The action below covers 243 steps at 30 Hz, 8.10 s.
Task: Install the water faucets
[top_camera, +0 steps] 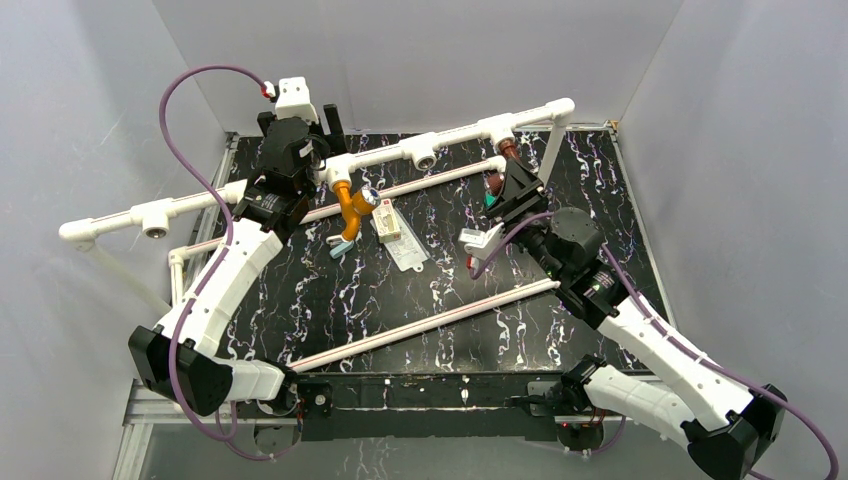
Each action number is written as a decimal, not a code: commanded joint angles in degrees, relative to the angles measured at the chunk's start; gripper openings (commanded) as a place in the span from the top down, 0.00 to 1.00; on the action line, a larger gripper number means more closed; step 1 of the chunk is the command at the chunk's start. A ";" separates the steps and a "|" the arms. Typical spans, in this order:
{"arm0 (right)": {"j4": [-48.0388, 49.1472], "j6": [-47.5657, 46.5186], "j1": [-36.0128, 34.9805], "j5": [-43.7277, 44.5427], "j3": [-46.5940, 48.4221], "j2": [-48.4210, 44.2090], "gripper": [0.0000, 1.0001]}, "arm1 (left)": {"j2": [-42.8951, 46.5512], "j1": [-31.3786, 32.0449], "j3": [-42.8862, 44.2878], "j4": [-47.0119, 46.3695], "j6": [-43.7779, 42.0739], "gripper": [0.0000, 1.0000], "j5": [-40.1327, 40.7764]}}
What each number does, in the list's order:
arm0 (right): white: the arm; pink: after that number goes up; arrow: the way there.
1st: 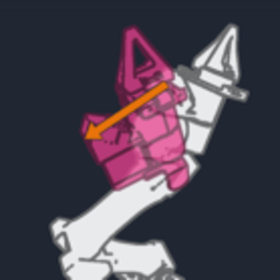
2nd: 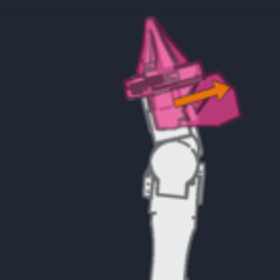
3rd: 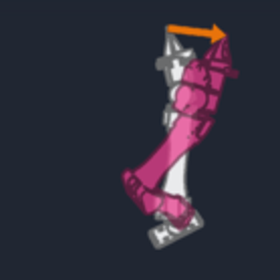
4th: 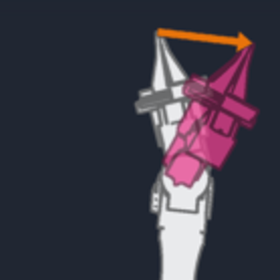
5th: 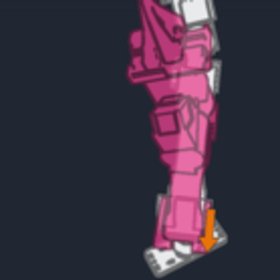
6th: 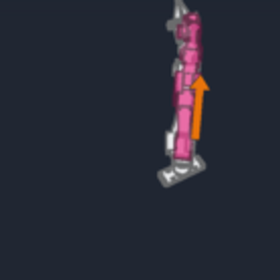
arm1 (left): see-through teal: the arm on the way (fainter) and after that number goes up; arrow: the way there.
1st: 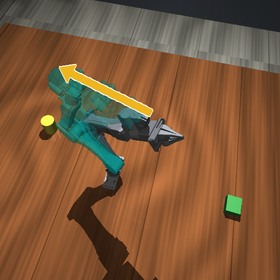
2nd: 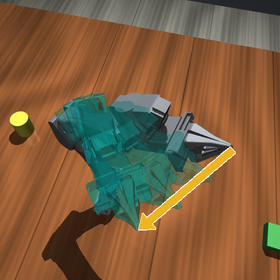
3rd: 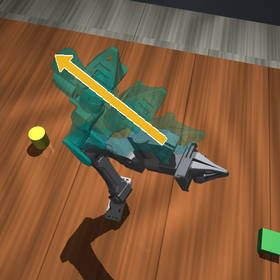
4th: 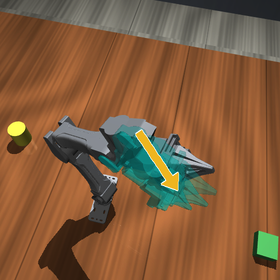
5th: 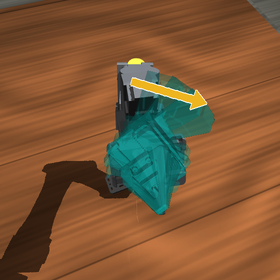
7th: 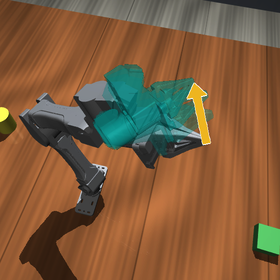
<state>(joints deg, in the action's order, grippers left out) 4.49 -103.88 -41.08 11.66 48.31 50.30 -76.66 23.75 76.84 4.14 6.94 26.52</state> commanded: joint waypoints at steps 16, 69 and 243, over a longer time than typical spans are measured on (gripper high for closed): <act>16.15 30.70 -2.59 -1.20 -3.82 -4.36 0.99 | -8.06 1.30 -6.32 17.39 0.18 0.21 -5.17; 7.19 195.57 -2.60 31.08 -0.05 -5.96 0.74 | -7.87 1.30 -6.16 17.52 0.27 0.21 -5.72; 7.31 202.07 -1.02 22.78 -0.24 -4.96 0.40 | -9.12 1.39 -5.45 18.44 0.80 0.21 -7.98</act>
<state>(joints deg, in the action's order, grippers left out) 6.35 95.94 -41.80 36.62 47.86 47.05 -77.60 23.68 78.13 5.80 7.53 21.76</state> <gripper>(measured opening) 0.583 0.793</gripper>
